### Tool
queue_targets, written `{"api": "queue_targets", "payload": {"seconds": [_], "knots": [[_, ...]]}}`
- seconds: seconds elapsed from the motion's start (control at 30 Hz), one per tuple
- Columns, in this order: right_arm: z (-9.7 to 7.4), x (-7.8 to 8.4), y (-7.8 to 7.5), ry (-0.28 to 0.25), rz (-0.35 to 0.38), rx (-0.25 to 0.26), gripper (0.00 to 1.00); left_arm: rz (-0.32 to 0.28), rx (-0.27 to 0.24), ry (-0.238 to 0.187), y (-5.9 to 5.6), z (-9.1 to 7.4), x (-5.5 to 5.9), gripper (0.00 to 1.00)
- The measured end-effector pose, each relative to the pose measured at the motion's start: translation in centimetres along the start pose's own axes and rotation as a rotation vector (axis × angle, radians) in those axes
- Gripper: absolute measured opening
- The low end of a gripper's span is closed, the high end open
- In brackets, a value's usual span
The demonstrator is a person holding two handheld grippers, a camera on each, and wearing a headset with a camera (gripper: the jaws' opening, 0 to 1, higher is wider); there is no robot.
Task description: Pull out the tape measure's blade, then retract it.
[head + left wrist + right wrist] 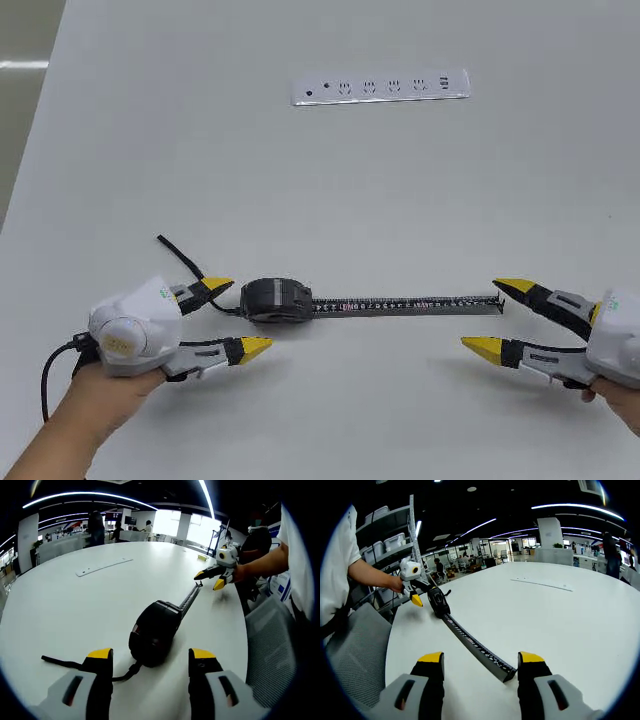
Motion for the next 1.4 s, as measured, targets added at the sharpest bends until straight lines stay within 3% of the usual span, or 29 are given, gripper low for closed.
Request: {"api": "queue_targets", "payload": {"seconds": [0.13, 0.47, 0.83, 1.4], "knots": [[-0.2, 0.2, 0.2, 0.031, 0.069, 0.009, 0.60, -0.003, -0.009, -0.008, -0.2, -0.3, 0.1, 0.59], [-0.5, -0.2, 0.9, 0.047, 0.105, 0.037, 0.64, -0.030, -0.023, -0.030, -0.9, -1.3, 0.1, 0.61], [-0.8, -0.5, 2.4, 0.042, 0.099, 0.052, 0.67, -0.067, -0.059, -0.041, -1.3, -2.6, 0.7, 0.63], [-2.0, 0.2, 3.0, 0.027, 0.099, 0.101, 0.68, -0.113, -0.115, -0.050, -1.9, -4.6, 1.6, 0.67]]}}
Point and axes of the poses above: the centre of the closed fingertips' face, and the gripper's own axes: z roughly forward along the fingers, y roughly to its left, x roughly out of its underside, the point moved 3 cm from there along -z, roughly backward along the fingers, and after that the axes turned 4 degrees about z, right-handed, at the moved point
